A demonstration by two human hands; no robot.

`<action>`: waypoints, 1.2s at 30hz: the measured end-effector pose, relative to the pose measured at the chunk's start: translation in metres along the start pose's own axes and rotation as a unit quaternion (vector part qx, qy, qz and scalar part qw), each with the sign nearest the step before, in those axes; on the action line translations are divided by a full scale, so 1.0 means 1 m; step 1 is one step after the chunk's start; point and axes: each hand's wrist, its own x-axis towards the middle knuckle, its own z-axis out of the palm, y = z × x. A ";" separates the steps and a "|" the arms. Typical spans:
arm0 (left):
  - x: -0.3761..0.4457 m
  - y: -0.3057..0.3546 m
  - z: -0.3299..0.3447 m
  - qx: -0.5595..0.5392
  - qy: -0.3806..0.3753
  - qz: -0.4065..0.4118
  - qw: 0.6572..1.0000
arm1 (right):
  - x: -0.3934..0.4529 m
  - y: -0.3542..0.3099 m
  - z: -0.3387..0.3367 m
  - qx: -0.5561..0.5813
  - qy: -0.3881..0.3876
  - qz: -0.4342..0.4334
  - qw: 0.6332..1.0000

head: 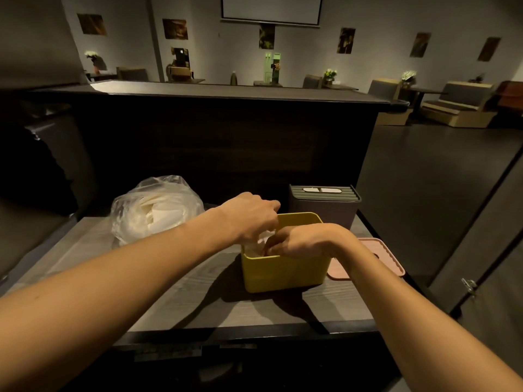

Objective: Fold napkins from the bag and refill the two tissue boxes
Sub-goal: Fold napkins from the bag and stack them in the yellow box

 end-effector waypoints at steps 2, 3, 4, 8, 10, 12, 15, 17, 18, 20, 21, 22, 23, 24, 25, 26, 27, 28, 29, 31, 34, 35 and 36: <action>0.003 0.002 -0.001 0.022 -0.004 0.010 1.000 | -0.001 -0.001 -0.001 -0.005 -0.011 0.003 1.000; 0.005 0.004 -0.001 0.023 -0.008 0.012 1.000 | -0.001 -0.002 -0.002 -0.008 -0.015 0.008 1.000; 0.009 0.005 -0.001 0.014 -0.015 0.013 1.000 | -0.002 -0.002 -0.003 -0.011 -0.018 0.014 1.000; 0.020 0.007 0.000 -0.069 -0.048 -0.017 0.996 | -0.001 0.004 -0.007 -0.046 0.016 0.008 0.999; 0.024 0.007 0.004 -0.103 -0.067 -0.042 0.992 | 0.000 0.002 -0.007 -0.041 0.051 -0.006 0.998; 0.024 0.007 0.009 -0.138 -0.089 -0.063 0.984 | 0.000 -0.005 -0.002 -0.035 0.046 -0.020 0.998; 0.023 0.008 0.017 -0.166 -0.098 -0.074 0.978 | -0.001 -0.008 0.005 -0.046 0.016 -0.014 0.999; 0.021 0.010 0.022 -0.169 -0.094 -0.076 0.978 | -0.002 -0.006 0.005 -0.045 0.015 -0.008 0.999; 0.018 0.010 0.022 -0.172 -0.095 -0.075 0.978 | -0.001 -0.006 0.004 -0.048 0.013 -0.007 0.999; 0.013 0.008 0.016 -0.187 -0.091 -0.070 0.976 | 0.000 -0.006 0.000 -0.047 0.025 -0.008 0.999; 0.009 0.004 0.010 -0.196 -0.081 -0.069 0.975 | 0.000 -0.007 -0.002 -0.041 0.045 -0.011 0.998; 0.005 -0.003 0.003 -0.205 -0.065 -0.072 0.974 | 0.000 -0.008 -0.007 -0.033 0.072 -0.016 0.997; -0.001 -0.012 -0.004 -0.217 -0.044 -0.078 0.972 | 0.001 -0.011 -0.012 -0.026 0.103 -0.024 0.994; -0.008 -0.022 -0.009 -0.230 -0.022 -0.087 0.969 | 0.003 -0.016 -0.017 -0.019 0.136 -0.036 0.990; -0.017 -0.033 -0.011 -0.239 -0.004 -0.096 0.966 | 0.005 -0.023 -0.020 -0.017 0.168 -0.048 0.984; -0.028 -0.044 -0.012 -0.245 0.006 -0.106 0.964 | 0.008 -0.033 -0.022 -0.018 0.197 -0.062 0.978; -0.038 -0.054 -0.011 -0.248 0.011 -0.118 0.962 | 0.013 -0.043 -0.023 -0.021 0.224 -0.074 0.972; -0.049 -0.065 -0.007 -0.251 0.013 -0.134 0.959 | 0.019 -0.054 -0.021 -0.020 0.244 -0.086 0.966; -0.059 -0.076 -0.003 -0.253 0.016 -0.154 0.955 | 0.025 -0.065 -0.020 -0.012 0.256 -0.098 0.962; -0.080 -0.098 0.007 -0.258 0.030 -0.197 0.945 | 0.041 -0.090 -0.015 0.012 0.261 -0.122 0.957; -0.107 -0.129 0.029 -0.265 0.060 -0.257 0.927 | 0.071 -0.124 -0.007 0.038 0.256 -0.159 0.953; -0.115 -0.139 0.039 -0.261 0.064 -0.270 0.925 | 0.082 -0.134 -0.003 0.039 0.251 -0.172 0.952; -0.122 -0.147 0.051 -0.254 0.061 -0.281 0.923 | 0.093 -0.143 0.001 0.035 0.243 -0.179 0.953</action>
